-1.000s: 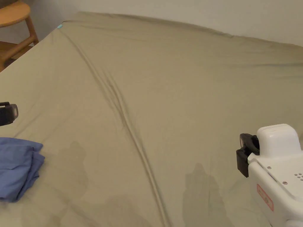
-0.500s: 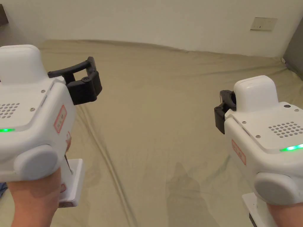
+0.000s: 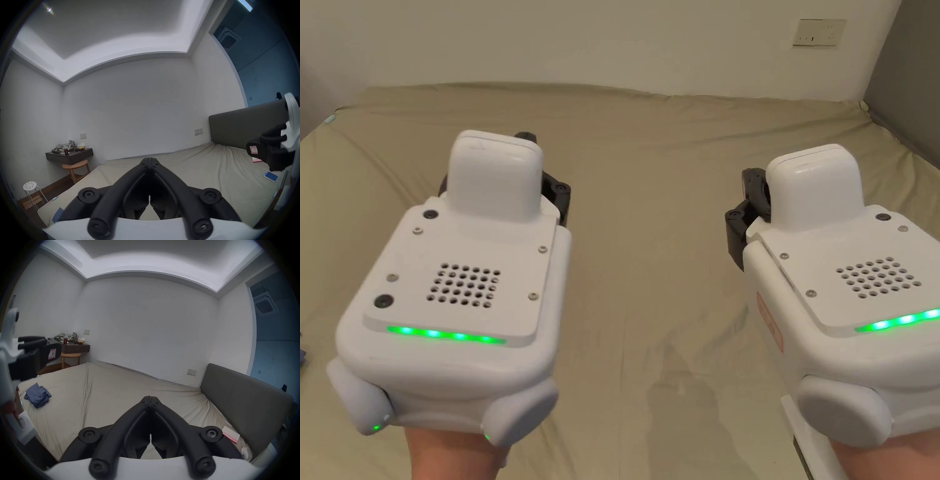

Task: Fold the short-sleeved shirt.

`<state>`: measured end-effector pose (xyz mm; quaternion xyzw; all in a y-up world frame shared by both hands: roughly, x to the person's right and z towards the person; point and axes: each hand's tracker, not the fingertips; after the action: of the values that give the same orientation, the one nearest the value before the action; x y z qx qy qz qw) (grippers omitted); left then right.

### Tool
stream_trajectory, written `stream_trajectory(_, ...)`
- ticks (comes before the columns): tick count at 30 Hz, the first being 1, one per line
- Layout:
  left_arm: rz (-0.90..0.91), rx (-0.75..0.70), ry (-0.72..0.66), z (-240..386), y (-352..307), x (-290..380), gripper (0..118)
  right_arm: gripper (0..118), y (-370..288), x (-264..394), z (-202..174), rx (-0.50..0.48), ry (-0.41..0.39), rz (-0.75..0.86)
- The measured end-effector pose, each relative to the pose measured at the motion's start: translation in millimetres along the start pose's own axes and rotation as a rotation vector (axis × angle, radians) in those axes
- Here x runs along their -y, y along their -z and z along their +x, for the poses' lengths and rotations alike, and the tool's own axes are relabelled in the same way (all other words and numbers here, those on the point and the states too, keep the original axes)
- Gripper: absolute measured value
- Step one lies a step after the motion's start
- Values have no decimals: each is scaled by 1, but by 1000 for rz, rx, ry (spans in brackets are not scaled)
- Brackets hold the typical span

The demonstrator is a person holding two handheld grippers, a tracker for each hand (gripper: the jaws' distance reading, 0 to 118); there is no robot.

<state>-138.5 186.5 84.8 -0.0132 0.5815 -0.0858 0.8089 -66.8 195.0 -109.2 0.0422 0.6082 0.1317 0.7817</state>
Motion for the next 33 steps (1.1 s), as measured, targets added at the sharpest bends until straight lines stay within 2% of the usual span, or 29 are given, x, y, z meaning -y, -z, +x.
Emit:
stream_trajectory(1, -16, 42, -13, 1, -1, 1, 0, 0, -1, 2, 1, 1, 7, 3)
stream_trajectory(6, -29, 4, 2, 5, -3, 4, 0, 0, 0, 7, 5, 18, 30, -7)
stream_trajectory(11, -33, -3, -43, 1, -5, -1, 0, 0, 0, 7, 6, 27, 49, 0)
stream_trajectory(16, -36, -12, -12, 0, -6, 0, 0, 0, -2, 5, 2, 29, 16, 14)
stream_trajectory(33, -36, -13, -26, -2, -7, -4, 0, 0, -9, -4, -11, 21, 40, 29)
